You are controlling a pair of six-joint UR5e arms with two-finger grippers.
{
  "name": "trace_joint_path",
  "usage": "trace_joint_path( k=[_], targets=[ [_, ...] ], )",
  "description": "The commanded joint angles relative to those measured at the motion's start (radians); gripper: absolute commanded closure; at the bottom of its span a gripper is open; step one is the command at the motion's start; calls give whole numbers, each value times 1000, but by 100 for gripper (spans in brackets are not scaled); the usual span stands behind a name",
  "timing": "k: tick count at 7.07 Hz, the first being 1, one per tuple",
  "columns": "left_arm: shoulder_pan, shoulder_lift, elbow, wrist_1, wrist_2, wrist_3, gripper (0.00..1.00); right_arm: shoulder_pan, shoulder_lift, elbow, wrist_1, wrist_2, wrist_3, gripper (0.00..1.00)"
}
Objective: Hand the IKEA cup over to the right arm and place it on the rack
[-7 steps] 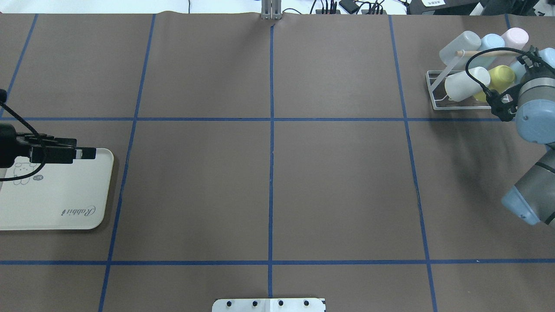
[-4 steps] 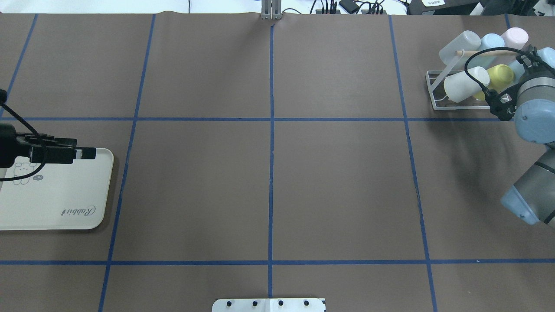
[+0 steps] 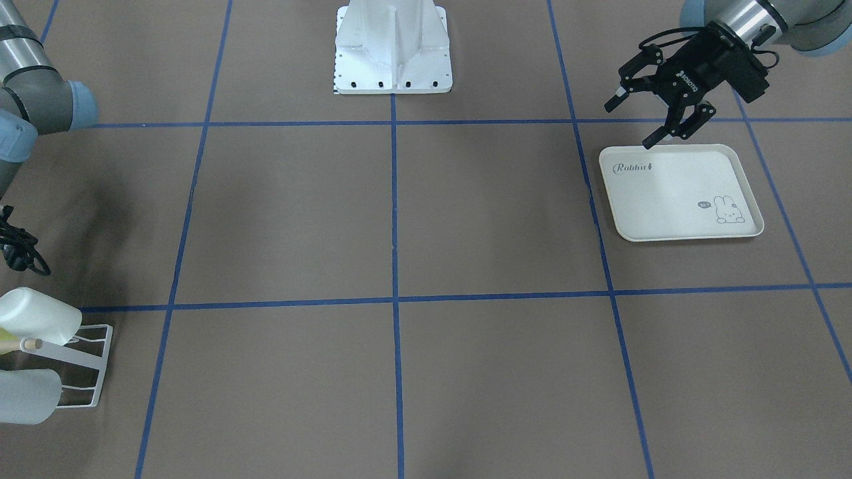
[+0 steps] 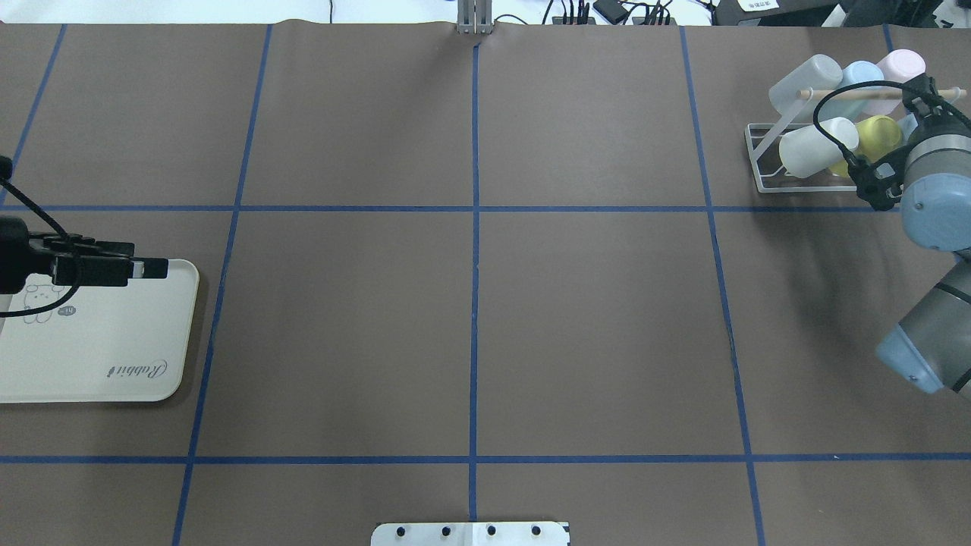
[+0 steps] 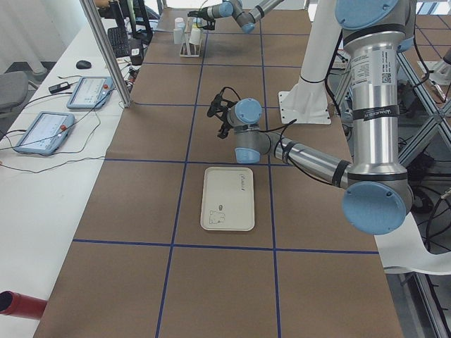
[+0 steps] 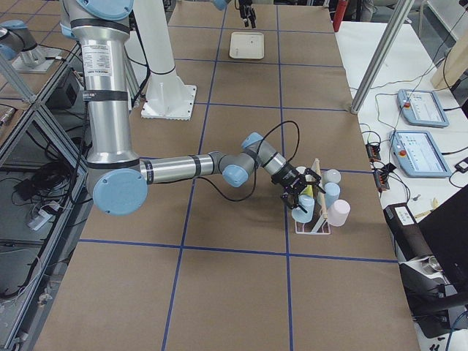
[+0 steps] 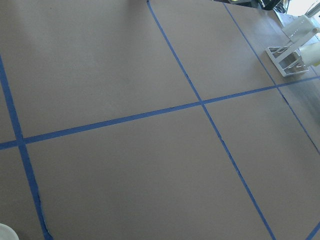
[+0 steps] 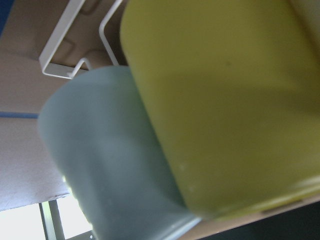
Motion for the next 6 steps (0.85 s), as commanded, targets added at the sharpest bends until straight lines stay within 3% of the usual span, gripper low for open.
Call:
trace_joint_path(
  k=[1, 2, 5, 6],
  targets=[
    [-1, 1, -2, -1, 0, 0, 0, 34, -11, 73, -4, 125, 60, 0],
    [-1, 1, 0, -1, 0, 0, 0, 69, -26, 98, -4, 245, 159, 0],
    [-1, 1, 2, 1, 2, 6, 0, 297, -49, 92, -7, 873, 525, 0],
    [-1, 1, 3, 1, 2, 8, 0, 351, -69, 92, -21, 1004, 645, 0]
  ],
)
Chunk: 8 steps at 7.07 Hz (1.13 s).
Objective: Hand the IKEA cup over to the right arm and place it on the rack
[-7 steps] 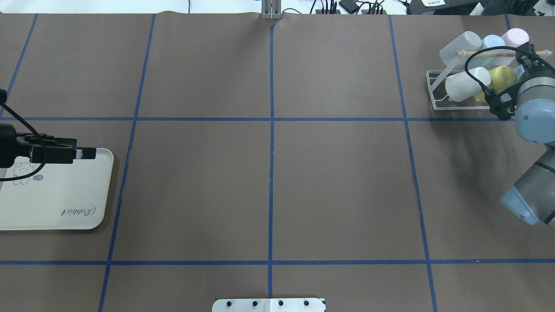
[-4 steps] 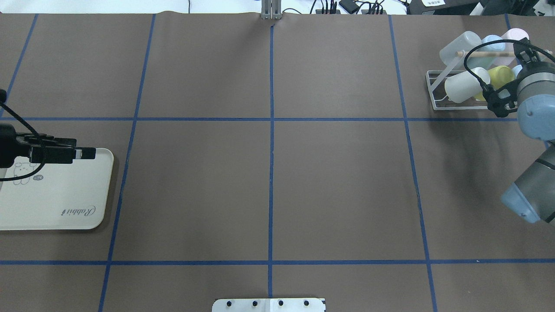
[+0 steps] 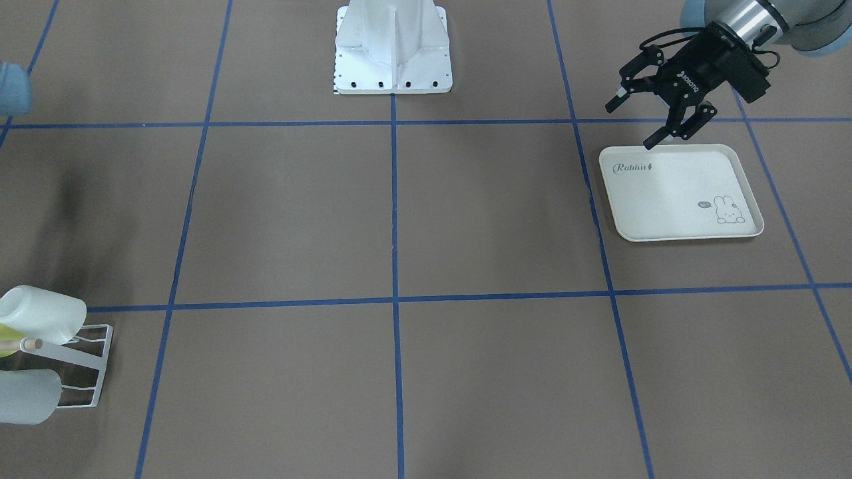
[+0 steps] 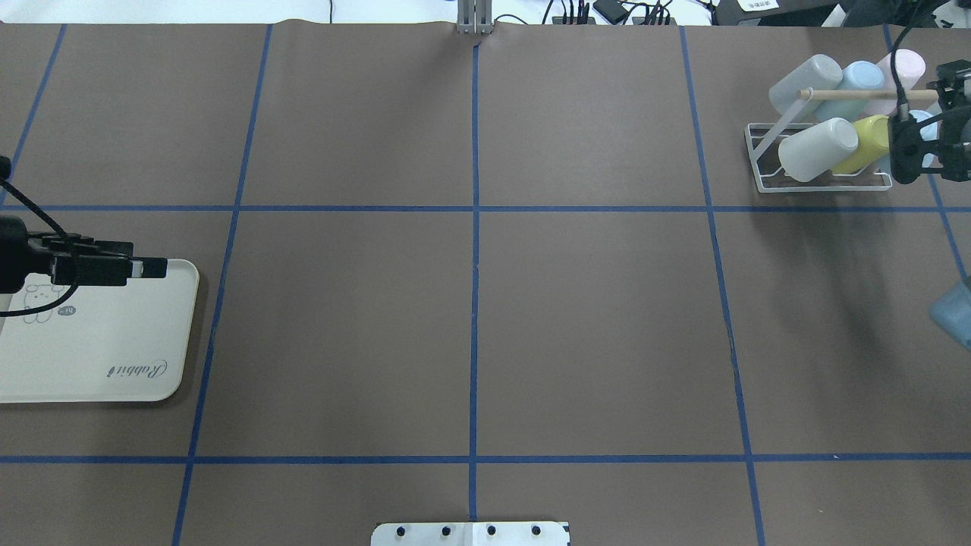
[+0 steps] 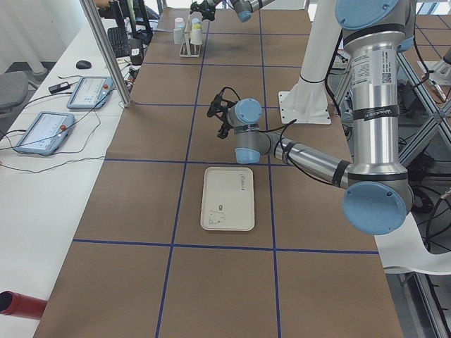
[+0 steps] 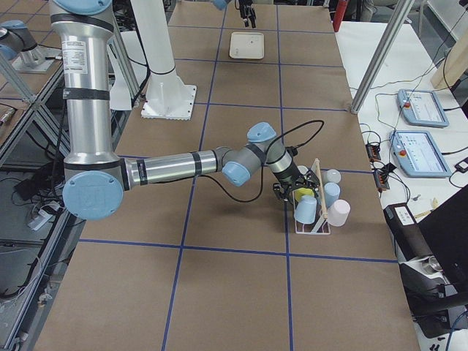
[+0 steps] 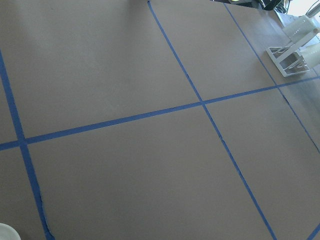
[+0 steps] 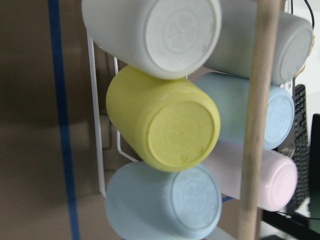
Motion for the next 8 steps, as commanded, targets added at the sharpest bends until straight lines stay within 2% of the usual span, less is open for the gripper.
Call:
trace_joint_path(
  k=[1, 4, 5, 6, 7, 8],
  targets=[
    [0, 0, 1, 0, -1, 4, 0, 137, -47, 5, -18, 339, 382, 0],
    [-2, 3, 1, 0, 0, 7, 0, 245, -205, 44, -50, 381, 843, 0],
    [0, 29, 1, 0, 0, 12, 0, 333, -195, 61, -235, 488, 843, 0],
    [-6, 52, 4, 3, 0, 40, 0, 368, -196, 134, -459, 519, 841, 0],
    [-43, 95, 7, 15, -6, 183, 0, 372, -195, 178, -639, 518, 814, 0],
    [-99, 163, 9, 47, -6, 311, 0, 386, -205, 171, -674, 518, 766, 0]
  ],
)
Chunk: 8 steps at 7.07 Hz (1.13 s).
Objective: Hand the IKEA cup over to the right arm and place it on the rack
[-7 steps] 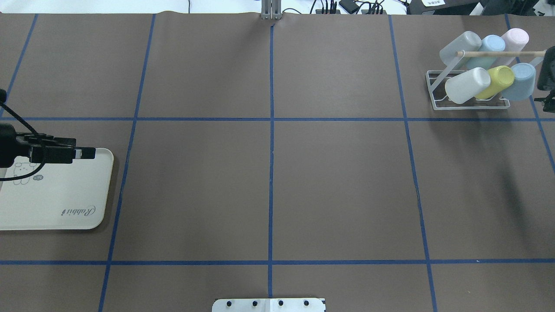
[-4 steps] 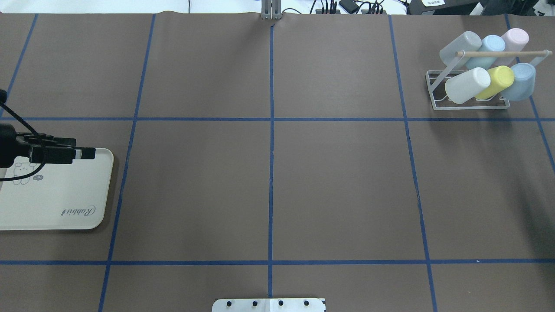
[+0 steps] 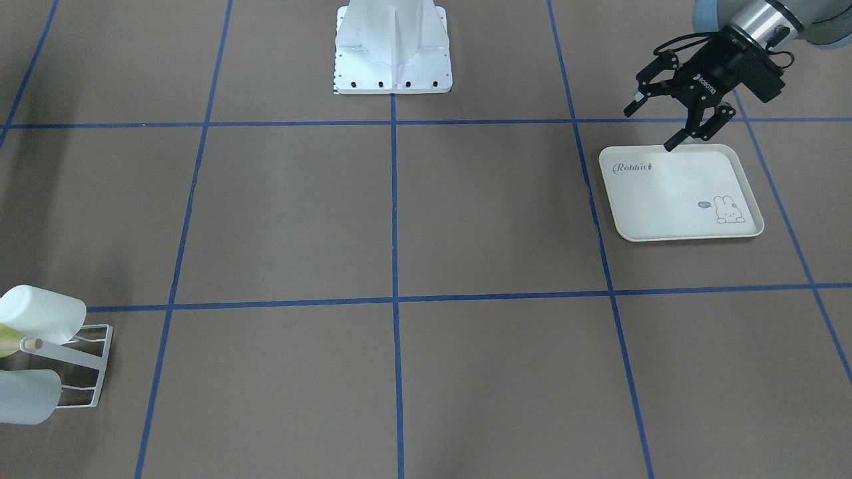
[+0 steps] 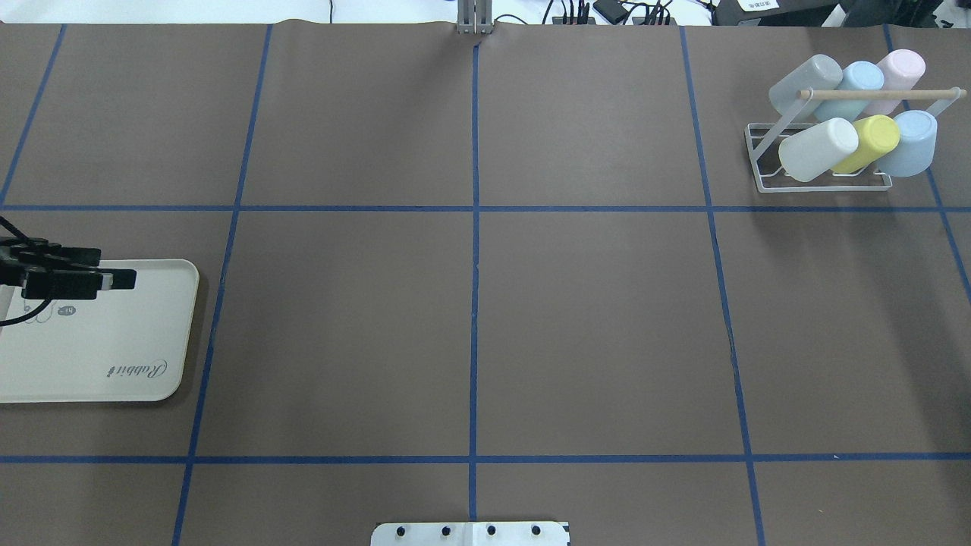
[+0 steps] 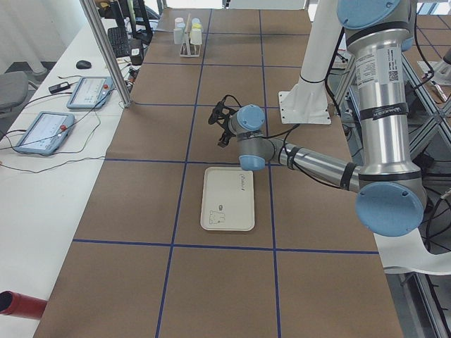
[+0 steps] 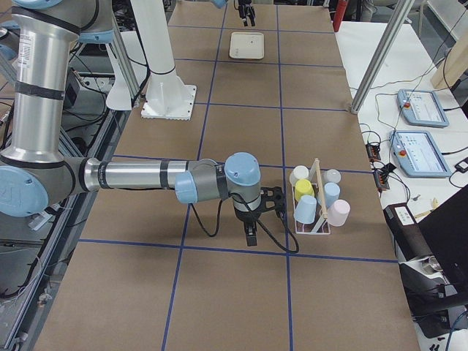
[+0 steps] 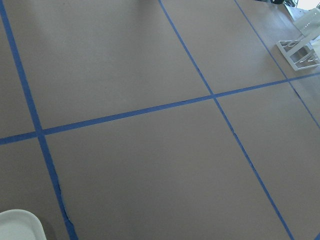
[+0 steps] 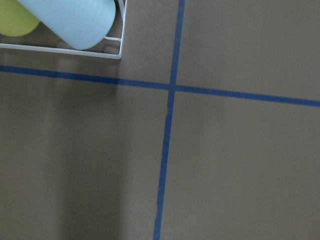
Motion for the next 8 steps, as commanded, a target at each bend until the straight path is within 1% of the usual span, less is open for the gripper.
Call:
trace_joint_path(
  k=[1, 2, 3, 4, 5, 6, 7, 8],
  targets=[
    [-140, 104, 2, 143, -3, 324, 0, 22, -37, 13, -112, -7, -45, 0],
    [-237, 133, 2, 282, -3, 487, 0, 22, -34, 5, -111, -4, -44, 0],
    [-314, 135, 60, 376, 3, 520, 0, 22, -24, -13, -108, -1, -42, 0],
    [-331, 129, 152, 424, -5, 521, 0, 22, -25, -35, -106, 2, -38, 0],
    [-407, 126, 229, 411, -2, 587, 0, 22, -22, -36, -105, 3, -34, 0],
    [-516, 128, 245, 447, -19, 746, 0, 22, -22, -38, -109, -6, -33, 0],
    [-534, 125, 237, 557, -48, 760, 0, 22, -23, -38, -109, -7, -33, 0],
    [-537, 140, 249, 566, -48, 765, 0, 19, -22, -38, -109, -9, -34, 0]
  ],
)
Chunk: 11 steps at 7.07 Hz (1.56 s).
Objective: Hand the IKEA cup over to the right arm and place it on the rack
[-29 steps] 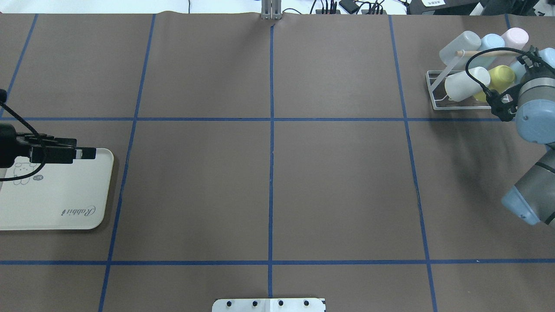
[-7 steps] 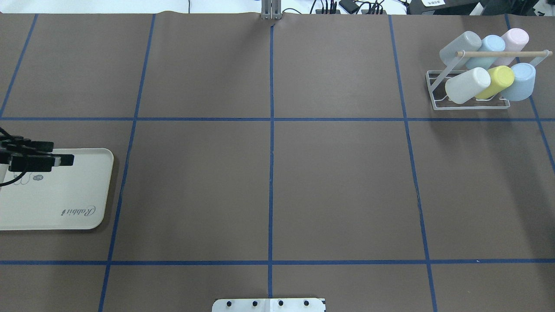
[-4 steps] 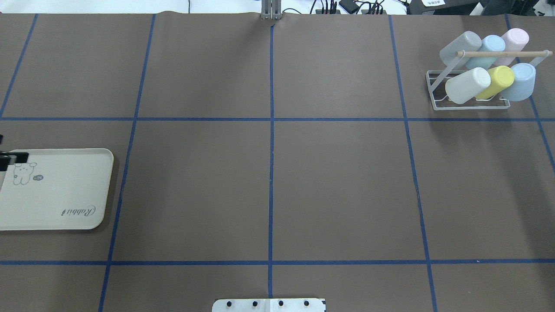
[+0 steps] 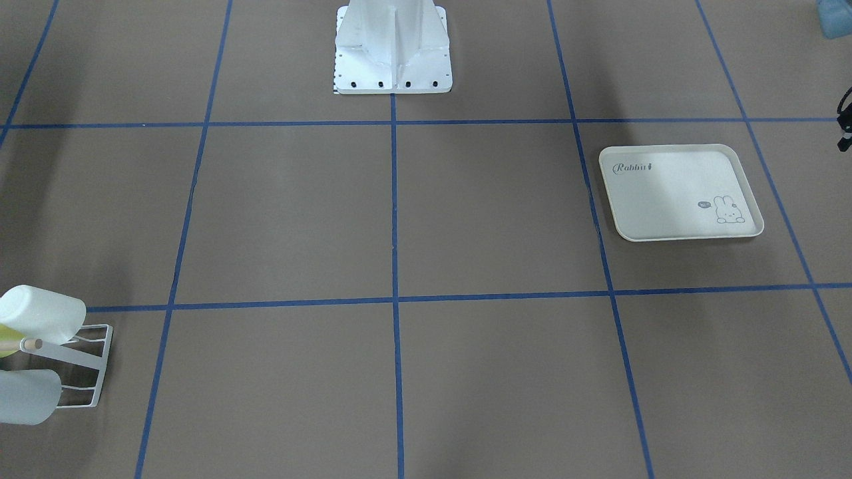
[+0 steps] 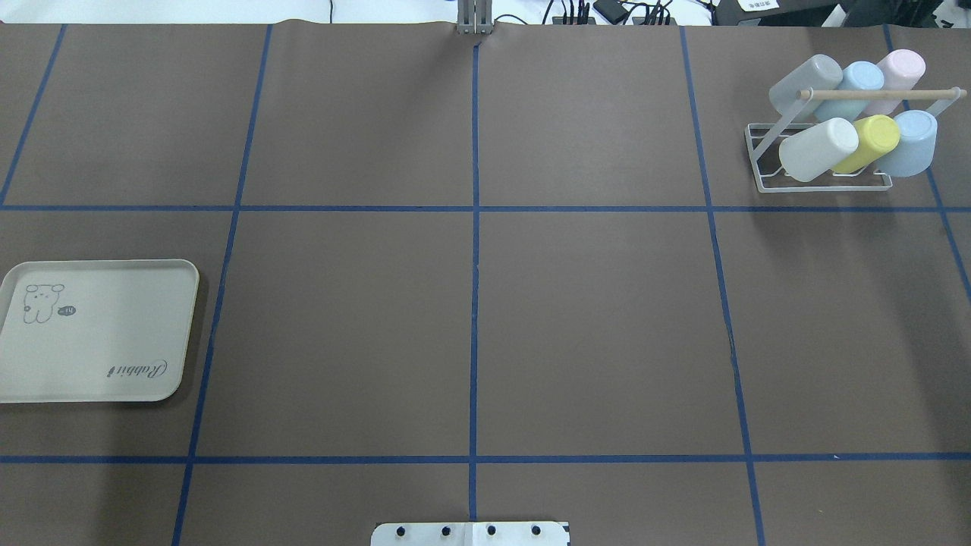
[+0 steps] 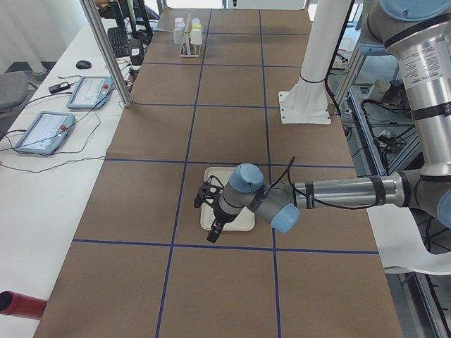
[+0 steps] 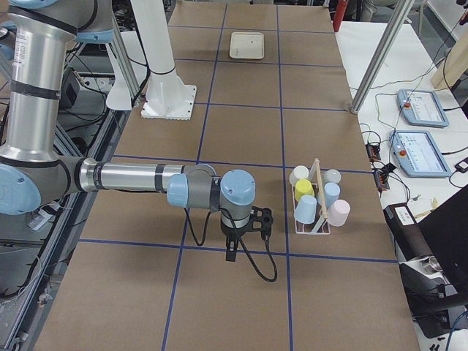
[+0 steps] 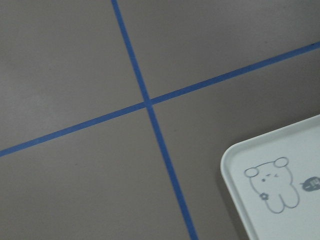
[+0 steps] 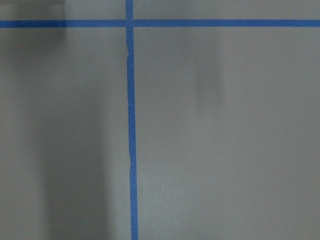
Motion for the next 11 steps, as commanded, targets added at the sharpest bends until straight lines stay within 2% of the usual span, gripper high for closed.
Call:
trace_joint_path(
  k=[1, 2, 3, 4, 7, 8, 11],
  targets=[
    [-41, 34, -2, 37, -26, 94, 0, -7, 1, -1, 1, -7, 1, 0],
    [-53, 37, -13, 53, -87, 112, 0, -7, 1, 1, 1, -6, 1, 0],
    [-54, 25, -21, 84, -94, 109, 0, -7, 2, 2, 1, -6, 1, 0],
    [-52, 6, -76, 260, -89, 128, 0, -7, 2, 2, 1, -6, 1, 0],
    [-145, -20, -102, 565, -75, 279, 0, -7, 2, 4, 3, -4, 1, 0],
    [-247, -21, -116, 567, -36, 299, 0, -7, 2, 4, 3, -4, -1, 0],
    [-267, -54, -121, 566, -31, 290, 0, -8, 2, 7, 3, -4, -1, 0]
  ],
)
